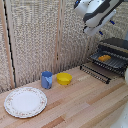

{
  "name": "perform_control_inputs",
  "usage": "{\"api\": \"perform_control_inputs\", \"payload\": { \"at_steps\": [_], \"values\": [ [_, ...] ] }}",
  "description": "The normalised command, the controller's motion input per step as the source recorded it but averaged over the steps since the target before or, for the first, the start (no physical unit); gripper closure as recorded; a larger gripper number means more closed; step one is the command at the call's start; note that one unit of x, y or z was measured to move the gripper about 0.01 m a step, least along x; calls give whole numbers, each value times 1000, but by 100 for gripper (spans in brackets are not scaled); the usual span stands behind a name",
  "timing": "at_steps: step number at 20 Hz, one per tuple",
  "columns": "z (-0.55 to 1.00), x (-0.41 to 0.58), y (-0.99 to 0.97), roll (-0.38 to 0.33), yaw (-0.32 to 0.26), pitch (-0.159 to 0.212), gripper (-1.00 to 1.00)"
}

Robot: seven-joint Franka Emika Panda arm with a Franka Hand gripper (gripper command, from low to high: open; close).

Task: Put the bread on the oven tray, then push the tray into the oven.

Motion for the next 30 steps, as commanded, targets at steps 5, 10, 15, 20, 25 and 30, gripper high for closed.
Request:
{"api": "perform_control_inputs", "payload": {
  "at_steps": [5,10,15,20,25,30],
  "values": [
    [-214,-11,-38,-303,232,101,-100],
    [-297,217,24,-273,238,50,-100],
    [-529,395,266,-209,204,58,-100],
    [-549,309,624,-94,128,164,-100],
    [-389,67,386,-70,88,239,-100],
    [-181,-99,-278,0,0,179,-100]
  ]
}}
